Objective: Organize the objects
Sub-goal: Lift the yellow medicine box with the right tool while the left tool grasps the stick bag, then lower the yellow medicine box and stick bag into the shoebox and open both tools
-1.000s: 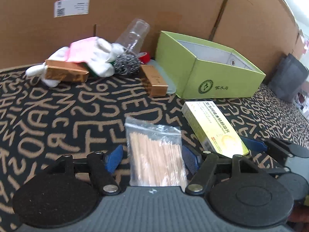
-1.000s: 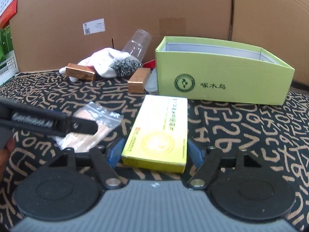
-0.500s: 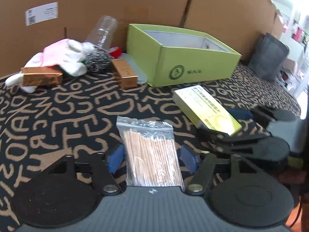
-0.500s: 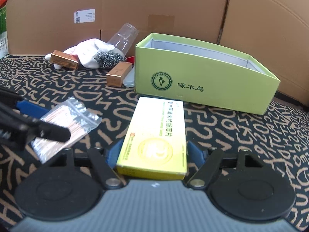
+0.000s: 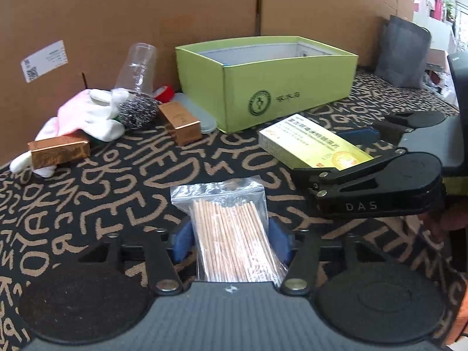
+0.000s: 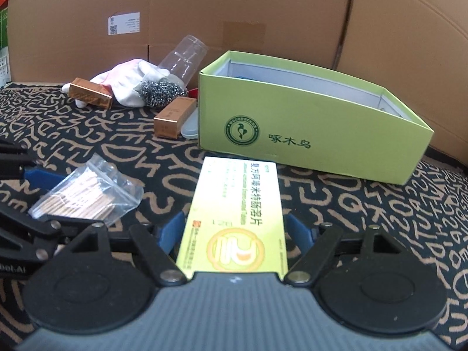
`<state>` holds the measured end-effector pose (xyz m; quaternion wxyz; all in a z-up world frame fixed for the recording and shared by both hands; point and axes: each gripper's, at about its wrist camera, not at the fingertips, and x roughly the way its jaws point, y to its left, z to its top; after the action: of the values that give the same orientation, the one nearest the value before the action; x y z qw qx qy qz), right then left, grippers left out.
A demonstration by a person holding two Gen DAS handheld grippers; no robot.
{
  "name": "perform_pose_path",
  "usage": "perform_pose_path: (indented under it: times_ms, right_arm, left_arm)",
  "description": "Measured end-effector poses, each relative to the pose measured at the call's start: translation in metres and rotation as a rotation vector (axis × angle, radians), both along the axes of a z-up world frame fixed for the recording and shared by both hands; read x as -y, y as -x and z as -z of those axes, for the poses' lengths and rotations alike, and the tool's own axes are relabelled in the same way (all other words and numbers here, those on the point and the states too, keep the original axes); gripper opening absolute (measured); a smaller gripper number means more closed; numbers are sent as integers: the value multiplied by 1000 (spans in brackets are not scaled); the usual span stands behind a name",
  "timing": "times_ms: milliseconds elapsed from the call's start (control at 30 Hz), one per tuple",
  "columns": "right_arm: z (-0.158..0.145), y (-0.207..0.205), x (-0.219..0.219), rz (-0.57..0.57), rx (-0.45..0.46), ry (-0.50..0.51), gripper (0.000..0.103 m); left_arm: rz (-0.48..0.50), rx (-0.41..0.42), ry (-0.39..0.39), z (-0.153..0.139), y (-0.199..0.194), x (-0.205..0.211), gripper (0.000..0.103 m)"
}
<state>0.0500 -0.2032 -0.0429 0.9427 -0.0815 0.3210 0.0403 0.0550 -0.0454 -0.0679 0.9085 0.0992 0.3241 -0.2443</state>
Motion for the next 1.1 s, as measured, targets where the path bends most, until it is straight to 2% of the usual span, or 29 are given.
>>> perform_pose_path:
  times_ms: [33, 67, 167, 333, 467, 567, 733, 833, 933, 1100]
  right_arm:
    - [1, -1, 0, -4, 2, -2, 69]
    - [1, -1, 0, -9, 5, -15, 66]
    - [0, 4, 1, -11, 4, -32, 65]
    - [-11, 20, 9, -39, 26, -83, 65]
    - [-37, 33, 23, -52, 87, -129, 65]
    - [-60, 39, 34, -46, 145, -136, 65]
    - [-95, 26, 59, 2, 230, -119, 65]
    - [-111, 8, 75, 48, 269, -89, 65]
    - [-122, -18, 90, 92, 286, -72, 65]
    - [-122, -69, 109, 143, 289, -16, 65]
  left_arm:
    - [1, -5, 3, -1, 0, 0, 53]
    - [4, -14, 10, -3, 0, 0, 41]
    - [7, -39, 17, -9, 1, -1, 28]
    - [18, -118, 131, -22, -2, -3, 25]
    - [31, -116, 223, -46, -7, -2, 25]
    - [56, -81, 281, -72, -14, 3, 24]
    - [67, 5, 307, -114, -39, 27, 25]
    - [65, 16, 314, -128, -66, 47, 25]
    - [46, -1, 341, -132, -99, 67, 25]
    - [23, -9, 319, -123, -147, 101, 25]
